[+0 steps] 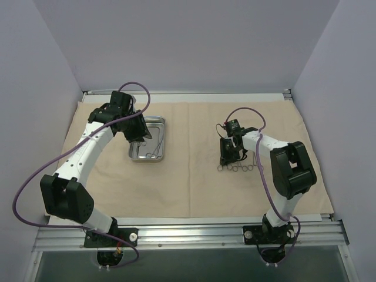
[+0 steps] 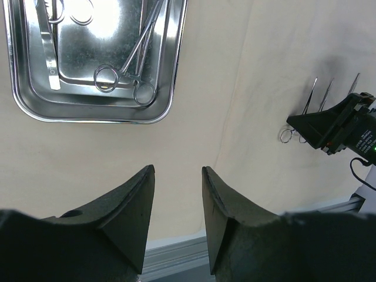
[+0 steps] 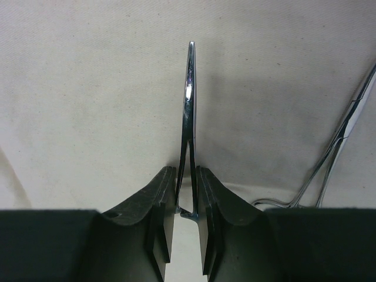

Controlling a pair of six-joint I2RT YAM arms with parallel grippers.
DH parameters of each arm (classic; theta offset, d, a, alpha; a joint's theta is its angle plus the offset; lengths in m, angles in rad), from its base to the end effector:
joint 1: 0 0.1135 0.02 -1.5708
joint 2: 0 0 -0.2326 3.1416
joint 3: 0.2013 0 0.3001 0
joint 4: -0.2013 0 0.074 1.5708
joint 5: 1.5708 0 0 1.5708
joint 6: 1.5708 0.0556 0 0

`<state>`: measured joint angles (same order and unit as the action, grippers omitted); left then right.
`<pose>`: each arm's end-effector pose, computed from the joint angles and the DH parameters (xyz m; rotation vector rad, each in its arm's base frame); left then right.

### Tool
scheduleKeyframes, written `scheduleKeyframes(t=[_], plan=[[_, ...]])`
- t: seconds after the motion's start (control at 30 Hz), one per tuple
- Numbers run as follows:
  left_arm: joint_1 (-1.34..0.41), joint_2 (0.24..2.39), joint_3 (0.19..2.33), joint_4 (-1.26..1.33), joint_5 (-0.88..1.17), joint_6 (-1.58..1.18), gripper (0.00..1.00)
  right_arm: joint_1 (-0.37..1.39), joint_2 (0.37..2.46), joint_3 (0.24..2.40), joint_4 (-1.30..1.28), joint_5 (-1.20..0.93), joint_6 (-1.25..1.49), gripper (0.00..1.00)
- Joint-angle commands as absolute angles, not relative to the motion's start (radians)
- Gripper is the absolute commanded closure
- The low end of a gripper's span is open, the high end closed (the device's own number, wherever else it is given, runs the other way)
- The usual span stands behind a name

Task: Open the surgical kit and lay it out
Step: Place the medical item in the surgical kit.

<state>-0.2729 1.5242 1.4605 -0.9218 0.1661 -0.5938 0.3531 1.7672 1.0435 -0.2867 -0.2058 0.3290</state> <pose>0.3612 -0.1106 0.2796 -0.3548 2.6053 -0.5311 0.3655 0.1468 0.0831 -0.1100 2.6340 0.5101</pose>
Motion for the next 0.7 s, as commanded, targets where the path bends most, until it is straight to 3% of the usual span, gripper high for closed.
scheduleKeyframes(t=[0.0,0.67], plan=[[-0.265,1.522,1.503,-0.891,0.181,-0.580,0.53,0.351,1.783,1.012,-0.291,-0.193,0.344,0.80],[-0.255,1.572,1.532,-0.916,0.186,-0.540,0.52,0.353,1.743,1.084,-0.365,-0.138,0.327,0.71]])
